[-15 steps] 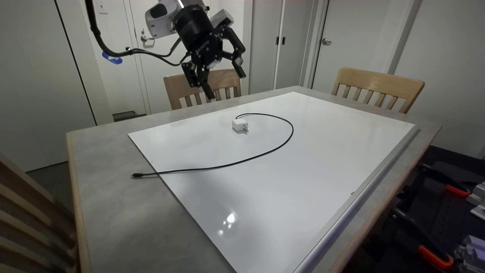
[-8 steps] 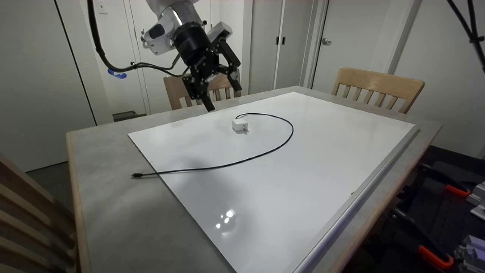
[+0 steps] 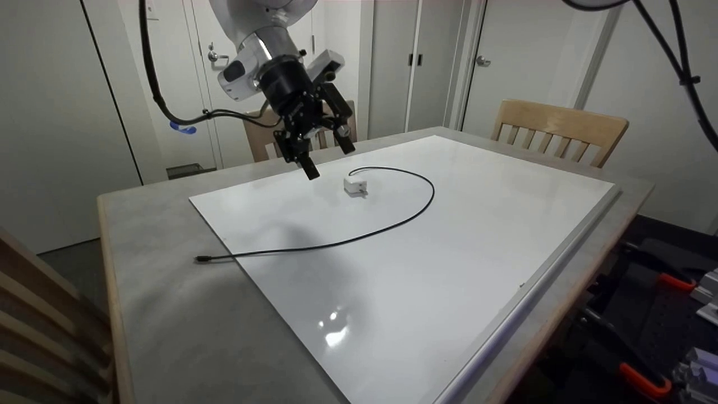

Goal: Put the cable in a circle

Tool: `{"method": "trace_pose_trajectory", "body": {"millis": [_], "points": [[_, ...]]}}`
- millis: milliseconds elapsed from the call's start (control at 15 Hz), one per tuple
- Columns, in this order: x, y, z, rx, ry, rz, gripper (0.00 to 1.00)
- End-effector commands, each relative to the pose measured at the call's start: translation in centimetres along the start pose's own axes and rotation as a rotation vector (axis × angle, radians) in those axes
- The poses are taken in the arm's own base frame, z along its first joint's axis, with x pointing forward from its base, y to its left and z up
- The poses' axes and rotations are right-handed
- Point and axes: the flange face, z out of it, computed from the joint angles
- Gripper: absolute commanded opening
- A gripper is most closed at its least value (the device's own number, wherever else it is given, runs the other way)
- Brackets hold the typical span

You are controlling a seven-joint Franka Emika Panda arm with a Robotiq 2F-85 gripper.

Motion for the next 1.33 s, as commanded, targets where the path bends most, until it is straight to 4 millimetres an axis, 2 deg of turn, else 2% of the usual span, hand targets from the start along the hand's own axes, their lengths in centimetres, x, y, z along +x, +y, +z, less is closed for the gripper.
{"method": "trace_pose_trajectory", "body": {"millis": [0, 267, 467, 600, 667, 800, 1000, 1133, 1267], "points": [[0.0, 0.0, 0.0, 0.0, 0.0, 0.0, 1.0], [2.7, 0.1, 0.3, -0.001, -0.013, 0.096, 1.0], [6.6, 0.4, 0.1, -0.065, -0.014, 0.172, 1.0], [9.2, -0.2, 0.0, -0.091, -0.057, 0.191, 1.0], [7.7, -0.3, 0.3, -0.053, -0.041, 0.168, 1.0], [9.2, -0.6, 0.4, -0.056, -0.054, 0.161, 1.0], [8.7, -0.6, 0.3, -0.044, -0.035, 0.202, 1.0], [9.2, -0.5, 0.4, -0.046, -0.026, 0.258, 1.0], [7.8, 0.4, 0.7, -0.06, -0.037, 0.316, 1.0]]}}
